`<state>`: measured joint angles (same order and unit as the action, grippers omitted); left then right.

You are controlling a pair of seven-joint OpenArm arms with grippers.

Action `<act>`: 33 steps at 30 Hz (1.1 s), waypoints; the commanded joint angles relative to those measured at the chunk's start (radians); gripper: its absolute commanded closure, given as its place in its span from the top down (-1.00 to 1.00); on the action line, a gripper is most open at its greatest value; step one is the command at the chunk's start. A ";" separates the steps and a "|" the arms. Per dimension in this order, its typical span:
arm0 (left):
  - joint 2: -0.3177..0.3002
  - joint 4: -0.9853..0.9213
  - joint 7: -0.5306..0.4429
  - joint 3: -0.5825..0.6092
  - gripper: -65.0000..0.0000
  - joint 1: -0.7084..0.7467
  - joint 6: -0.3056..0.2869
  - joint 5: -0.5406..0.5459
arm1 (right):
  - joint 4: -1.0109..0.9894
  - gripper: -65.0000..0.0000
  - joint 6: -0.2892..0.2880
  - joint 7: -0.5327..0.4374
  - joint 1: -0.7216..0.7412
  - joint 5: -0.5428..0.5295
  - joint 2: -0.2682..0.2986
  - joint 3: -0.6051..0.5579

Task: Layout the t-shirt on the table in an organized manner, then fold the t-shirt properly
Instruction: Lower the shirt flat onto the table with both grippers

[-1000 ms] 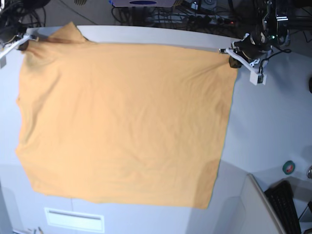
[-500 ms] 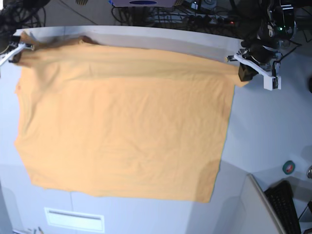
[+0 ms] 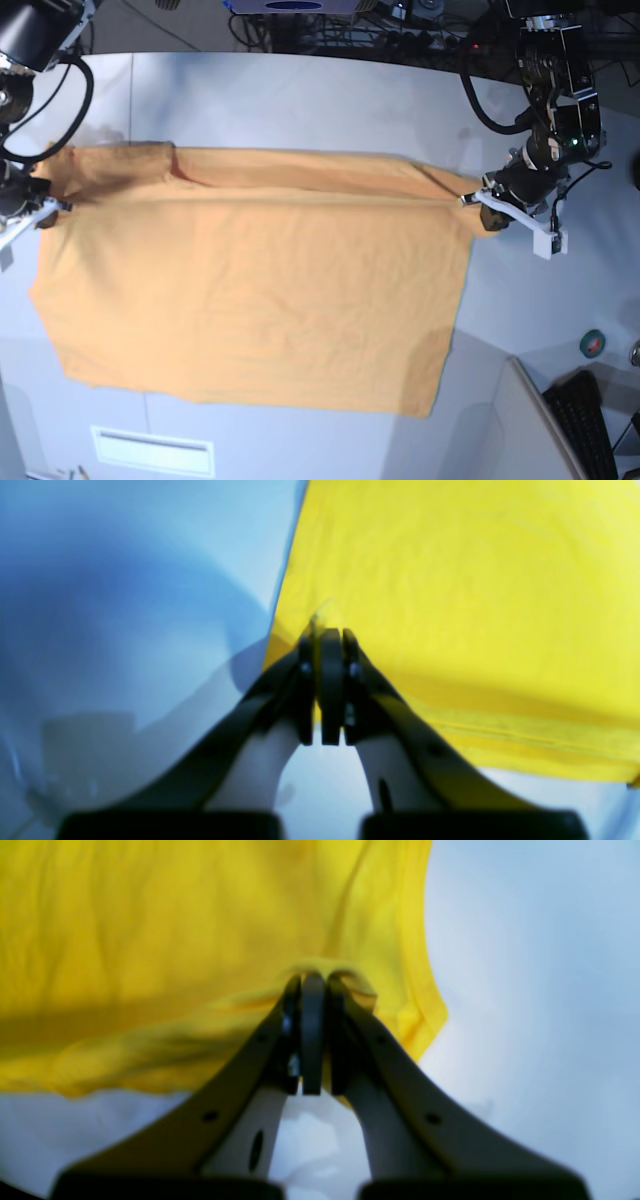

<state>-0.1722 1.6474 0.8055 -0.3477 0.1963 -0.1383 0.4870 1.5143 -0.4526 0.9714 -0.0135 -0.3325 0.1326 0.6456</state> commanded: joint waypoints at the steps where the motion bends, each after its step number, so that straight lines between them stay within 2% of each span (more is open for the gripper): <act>1: -0.010 -0.005 -0.021 0.003 -1.00 -0.028 -0.007 0.014 | -0.007 -1.00 0.008 -0.025 0.027 -0.009 0.029 -0.013; 7: -0.008 -0.057 -0.019 -0.001 -1.00 -0.090 -0.005 0.014 | -0.077 -1.00 0.027 -0.033 0.091 -0.009 0.039 -0.054; 14: -0.010 -0.006 -0.021 -0.007 -1.00 -0.100 -0.005 0.014 | 0.024 -1.00 0.028 0.036 0.114 -0.009 0.040 -0.056; 18: -0.008 -0.111 -0.022 -0.003 -1.00 -0.165 -0.005 0.014 | -0.103 -1.00 0.028 0.030 0.178 -0.009 0.060 -0.056; 22: -0.008 -0.232 -0.025 0.003 -1.00 -0.235 -0.005 0.014 | -0.258 -1.00 0.028 -0.065 0.212 -0.009 0.072 -0.057; 26: -0.008 -0.293 -0.027 0.003 -1.00 -0.286 -0.005 0.011 | -0.381 -1.00 0.027 -0.114 0.252 -0.009 0.097 -0.057; 29: -0.005 -0.322 -0.027 0.005 -1.00 -0.315 -0.005 -0.061 | -0.462 -1.00 0.027 -0.153 0.283 -0.009 0.114 -0.068; 33: 0.033 -0.356 -0.041 0.005 -1.00 -0.344 -0.005 -0.166 | -0.510 -1.00 0.027 -0.196 0.295 -0.010 0.141 -0.165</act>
<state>-0.1318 1.2755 0.7887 -0.3416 -0.1295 -0.1379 0.3115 0.9901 -0.4229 0.7921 0.2573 -0.3328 0.2520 0.4770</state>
